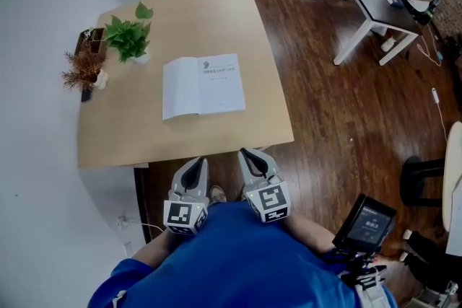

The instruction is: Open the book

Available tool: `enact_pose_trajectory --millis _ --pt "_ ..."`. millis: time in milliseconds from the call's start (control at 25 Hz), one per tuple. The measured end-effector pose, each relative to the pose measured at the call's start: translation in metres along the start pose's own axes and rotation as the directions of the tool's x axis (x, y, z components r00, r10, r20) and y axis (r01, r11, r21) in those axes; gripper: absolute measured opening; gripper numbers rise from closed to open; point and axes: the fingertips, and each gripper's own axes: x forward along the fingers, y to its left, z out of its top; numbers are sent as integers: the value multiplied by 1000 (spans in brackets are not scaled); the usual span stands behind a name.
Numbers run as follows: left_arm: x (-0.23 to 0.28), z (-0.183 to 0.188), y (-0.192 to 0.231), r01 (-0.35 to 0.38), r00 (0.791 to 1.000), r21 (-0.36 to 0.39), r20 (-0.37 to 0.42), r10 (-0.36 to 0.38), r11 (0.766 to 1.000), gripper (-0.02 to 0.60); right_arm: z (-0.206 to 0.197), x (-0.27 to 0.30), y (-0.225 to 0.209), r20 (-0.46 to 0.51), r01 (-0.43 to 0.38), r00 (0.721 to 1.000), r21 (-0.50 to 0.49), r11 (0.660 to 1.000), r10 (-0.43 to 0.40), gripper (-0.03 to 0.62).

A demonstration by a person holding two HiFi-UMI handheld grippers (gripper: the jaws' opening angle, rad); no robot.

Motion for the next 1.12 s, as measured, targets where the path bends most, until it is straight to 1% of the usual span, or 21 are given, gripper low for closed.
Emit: enact_pose_trajectory --millis 360,1120 --pt "-1 -3 0 6 1000 1 -12 -6 1000 6 -5 -2 2 -18 3 1000 19 1000 -2 3" --pt "-4 -7 1 2 1000 -17 -13 -2 1000 6 -4 -3 7 -15 -1 1000 12 1000 1 3"
